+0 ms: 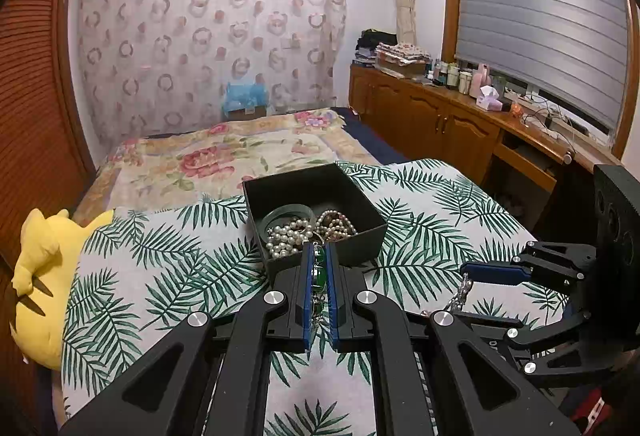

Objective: Organize jewelry
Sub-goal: 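Lower the brooch and hair pins into the black box, opening both tools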

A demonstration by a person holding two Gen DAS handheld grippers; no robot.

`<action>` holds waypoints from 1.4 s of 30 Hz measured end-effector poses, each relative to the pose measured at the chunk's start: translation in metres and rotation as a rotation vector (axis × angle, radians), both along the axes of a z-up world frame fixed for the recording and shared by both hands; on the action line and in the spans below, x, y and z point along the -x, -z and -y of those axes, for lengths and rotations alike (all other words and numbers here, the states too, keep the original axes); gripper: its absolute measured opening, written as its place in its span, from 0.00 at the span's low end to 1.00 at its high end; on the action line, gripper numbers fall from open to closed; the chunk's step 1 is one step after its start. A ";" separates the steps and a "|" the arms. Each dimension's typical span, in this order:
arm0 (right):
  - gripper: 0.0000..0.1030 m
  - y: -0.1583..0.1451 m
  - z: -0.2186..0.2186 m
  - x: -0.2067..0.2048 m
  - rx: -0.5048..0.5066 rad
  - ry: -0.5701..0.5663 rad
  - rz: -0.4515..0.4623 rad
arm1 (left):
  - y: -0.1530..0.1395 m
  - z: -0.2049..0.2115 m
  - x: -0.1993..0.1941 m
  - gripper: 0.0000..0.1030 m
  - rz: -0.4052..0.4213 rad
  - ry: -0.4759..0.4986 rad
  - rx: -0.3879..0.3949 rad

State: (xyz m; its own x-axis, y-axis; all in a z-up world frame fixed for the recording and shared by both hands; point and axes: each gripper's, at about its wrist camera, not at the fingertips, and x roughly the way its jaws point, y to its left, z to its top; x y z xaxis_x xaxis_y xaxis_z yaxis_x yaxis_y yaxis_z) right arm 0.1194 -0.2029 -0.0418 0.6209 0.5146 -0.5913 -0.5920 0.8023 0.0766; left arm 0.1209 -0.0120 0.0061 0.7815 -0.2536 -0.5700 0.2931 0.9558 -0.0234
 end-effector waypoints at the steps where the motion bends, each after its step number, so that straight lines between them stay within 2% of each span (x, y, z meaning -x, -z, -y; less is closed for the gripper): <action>1: 0.49 -0.003 0.001 0.001 -0.004 0.000 0.006 | 0.000 0.000 0.000 0.05 0.001 0.000 0.001; 8: 0.49 -0.024 0.000 -0.004 -0.001 -0.004 0.051 | -0.004 -0.001 -0.002 0.05 0.003 -0.006 0.005; 13: 0.49 -0.038 -0.002 -0.022 0.008 0.001 0.078 | -0.019 -0.003 -0.007 0.05 0.032 -0.006 0.012; 23: 0.49 -0.059 -0.008 -0.097 -0.044 0.005 0.050 | -0.048 -0.007 -0.029 0.05 0.079 -0.010 0.025; 29: 0.49 -0.049 -0.023 -0.127 -0.023 -0.023 0.013 | -0.048 -0.005 -0.049 0.05 0.070 -0.024 0.008; 35: 0.50 -0.026 -0.039 -0.153 -0.010 -0.068 -0.089 | -0.040 -0.004 -0.069 0.05 0.049 -0.033 0.005; 42: 0.50 -0.014 -0.039 -0.188 -0.055 -0.054 -0.153 | -0.030 0.000 -0.087 0.05 0.028 -0.031 0.001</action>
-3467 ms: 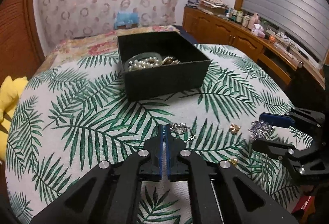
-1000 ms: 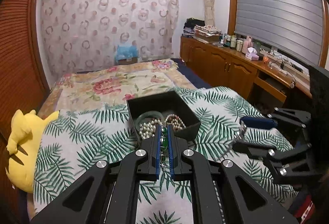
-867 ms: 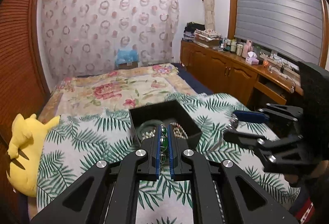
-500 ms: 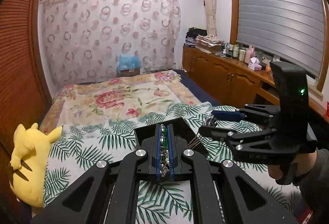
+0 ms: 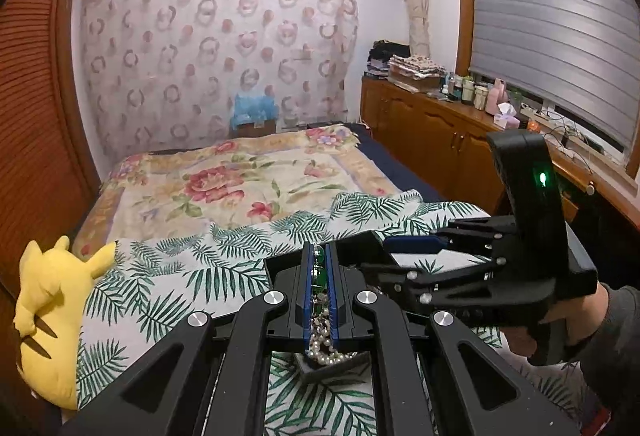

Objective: Organize jewelry
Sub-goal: 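Lower the brooch and hair pins into the black box, opening both tools, then grasp the gold ring with the left tool while the right tool grasps the gold earring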

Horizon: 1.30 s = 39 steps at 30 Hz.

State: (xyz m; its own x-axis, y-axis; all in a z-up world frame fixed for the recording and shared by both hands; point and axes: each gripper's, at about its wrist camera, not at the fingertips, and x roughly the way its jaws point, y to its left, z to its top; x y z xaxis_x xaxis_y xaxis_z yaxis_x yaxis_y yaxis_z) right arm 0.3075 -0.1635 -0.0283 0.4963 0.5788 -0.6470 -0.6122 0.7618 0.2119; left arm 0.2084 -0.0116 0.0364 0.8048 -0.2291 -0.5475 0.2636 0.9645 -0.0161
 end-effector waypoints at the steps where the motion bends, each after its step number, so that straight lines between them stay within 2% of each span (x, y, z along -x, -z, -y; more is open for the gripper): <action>1: 0.50 -0.001 0.002 -0.003 -0.008 0.006 -0.002 | 0.001 0.000 -0.003 0.05 -0.004 0.000 0.002; 5: 0.50 -0.005 0.013 -0.004 -0.020 0.023 0.017 | 0.005 0.004 -0.013 0.05 -0.013 0.009 0.000; 14: 0.50 -0.001 0.045 0.021 0.004 0.078 0.054 | 0.008 0.017 -0.032 0.05 -0.025 0.039 0.001; 17: 0.50 0.000 0.052 0.029 0.008 0.083 0.060 | 0.011 0.023 -0.038 0.05 -0.051 0.058 0.011; 27: 0.50 0.000 0.068 0.062 0.027 0.107 0.087 | 0.017 0.022 -0.021 0.08 -0.065 0.040 -0.001; 29: 0.50 0.003 0.071 0.071 0.028 0.114 0.086 | 0.017 0.019 -0.016 0.19 -0.067 0.033 -0.002; 31: 0.50 0.005 0.073 0.081 0.025 0.119 0.080 | 0.018 0.016 -0.010 0.24 -0.067 0.022 -0.003; 32: 0.50 0.006 0.075 0.082 0.024 0.119 0.077 | 0.018 0.015 -0.008 0.30 -0.067 0.014 -0.007; 34: 0.50 0.007 0.076 0.092 0.028 0.121 0.074 | 0.018 0.012 -0.001 0.35 -0.065 0.003 -0.009; 36: 0.50 0.008 0.076 0.099 0.034 0.116 0.074 | 0.017 0.010 0.007 0.36 -0.062 0.000 -0.009; 38: 0.50 0.009 0.076 0.107 0.042 0.112 0.076 | 0.018 0.008 0.017 0.46 -0.060 -0.003 -0.008; 39: 0.50 0.010 0.076 0.112 0.045 0.108 0.073 | 0.019 0.007 0.022 0.48 -0.060 -0.003 -0.006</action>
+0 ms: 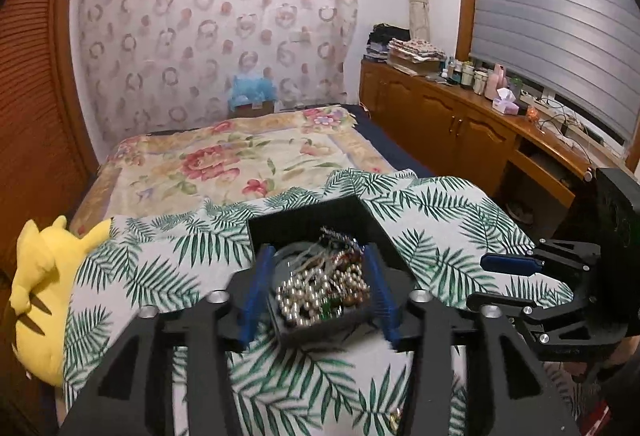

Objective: Organize jewelry
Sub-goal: 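Grasp the gold ring with the left tool while the right tool grasps the gold earring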

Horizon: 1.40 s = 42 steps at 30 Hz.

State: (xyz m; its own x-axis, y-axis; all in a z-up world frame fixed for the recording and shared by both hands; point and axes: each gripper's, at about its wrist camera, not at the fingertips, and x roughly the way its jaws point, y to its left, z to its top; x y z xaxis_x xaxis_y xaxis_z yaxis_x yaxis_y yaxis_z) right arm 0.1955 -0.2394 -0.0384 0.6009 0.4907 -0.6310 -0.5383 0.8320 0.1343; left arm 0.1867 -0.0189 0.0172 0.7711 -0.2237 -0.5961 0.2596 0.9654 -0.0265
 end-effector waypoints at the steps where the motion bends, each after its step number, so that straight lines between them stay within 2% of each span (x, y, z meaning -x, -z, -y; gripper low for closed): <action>1: 0.50 0.001 0.000 0.004 0.001 -0.003 -0.004 | 0.002 -0.001 0.005 0.51 -0.002 0.000 0.003; 5: 0.50 0.008 -0.002 0.020 0.012 -0.020 -0.024 | 0.013 -0.001 0.025 0.67 -0.019 0.002 0.006; 8: 0.50 0.016 -0.005 0.029 0.023 -0.033 -0.042 | 0.029 0.001 0.040 0.70 -0.039 0.004 0.001; 12: 0.49 0.034 -0.013 0.040 0.055 -0.060 -0.077 | 0.056 0.000 0.056 0.70 -0.090 0.019 0.006; 14: 0.40 0.042 -0.018 0.044 0.076 -0.081 -0.089 | 0.066 0.001 0.060 0.70 -0.110 0.023 -0.002; 19: 0.29 0.054 -0.030 0.046 0.122 -0.112 -0.122 | 0.083 0.004 0.068 0.70 -0.148 0.031 -0.014; 30: 0.27 0.060 -0.043 0.044 0.172 -0.103 -0.134 | 0.102 0.012 0.077 0.70 -0.178 0.040 -0.031; 33: 0.16 0.060 -0.046 0.043 0.190 -0.103 -0.119 | 0.105 0.014 0.079 0.70 -0.187 0.049 -0.044; 37: 0.16 0.058 -0.042 0.044 0.178 -0.107 -0.118 | 0.108 0.023 0.081 0.70 -0.192 0.081 -0.074; 42: 0.16 0.051 -0.028 0.051 0.138 -0.080 -0.103 | 0.107 0.032 0.081 0.60 -0.189 0.103 -0.081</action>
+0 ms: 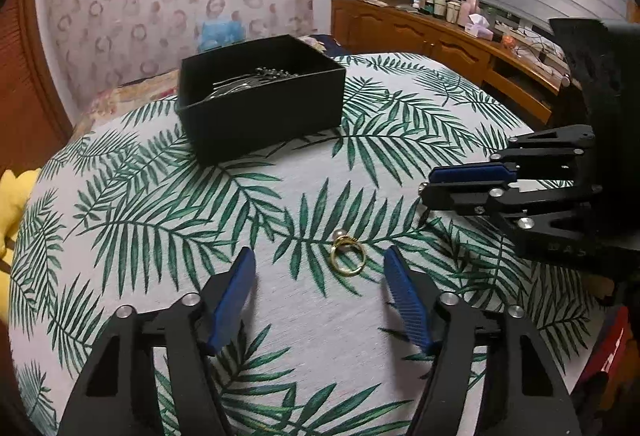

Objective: Organize jewelry
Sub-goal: 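Grasp the gold ring with the left tool while the right tool grasps the gold earring, then lower the ring and earring into the black box and open both tools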

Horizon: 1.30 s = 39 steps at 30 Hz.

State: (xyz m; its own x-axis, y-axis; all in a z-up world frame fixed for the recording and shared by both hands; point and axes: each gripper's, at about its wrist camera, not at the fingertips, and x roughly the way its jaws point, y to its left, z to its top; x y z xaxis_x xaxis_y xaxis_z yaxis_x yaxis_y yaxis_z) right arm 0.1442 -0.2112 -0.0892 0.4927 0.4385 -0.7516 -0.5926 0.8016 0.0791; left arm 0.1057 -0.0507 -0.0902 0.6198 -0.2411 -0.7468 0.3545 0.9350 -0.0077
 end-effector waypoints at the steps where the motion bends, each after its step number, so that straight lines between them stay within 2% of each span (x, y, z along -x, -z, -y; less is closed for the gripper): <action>1: 0.16 -0.002 0.003 0.002 -0.007 0.005 0.003 | 0.000 0.002 -0.001 0.56 0.000 0.004 -0.007; 6: 0.16 -0.005 0.008 0.011 -0.017 0.011 0.016 | 0.001 0.009 -0.003 0.41 0.004 0.021 -0.022; 7: 0.16 -0.005 0.009 0.012 -0.016 0.010 0.016 | 0.004 0.012 -0.003 0.32 -0.004 0.026 -0.038; 13: 0.16 -0.004 0.009 0.013 -0.016 0.010 0.016 | 0.005 0.016 -0.002 0.30 0.001 0.033 -0.044; 15: 0.16 -0.004 0.008 0.013 -0.019 0.010 0.016 | 0.005 0.017 -0.002 0.27 0.002 0.038 -0.045; 17: 0.16 -0.004 0.008 0.015 -0.021 0.009 0.016 | 0.005 0.018 -0.003 0.18 0.002 0.047 -0.042; 26: 0.16 -0.015 0.006 0.019 -0.029 0.009 0.042 | -0.006 0.010 -0.003 0.18 0.039 0.025 0.002; 39: 0.16 -0.049 -0.010 0.002 -0.032 -0.008 0.130 | -0.047 -0.019 -0.006 0.18 0.133 -0.038 0.056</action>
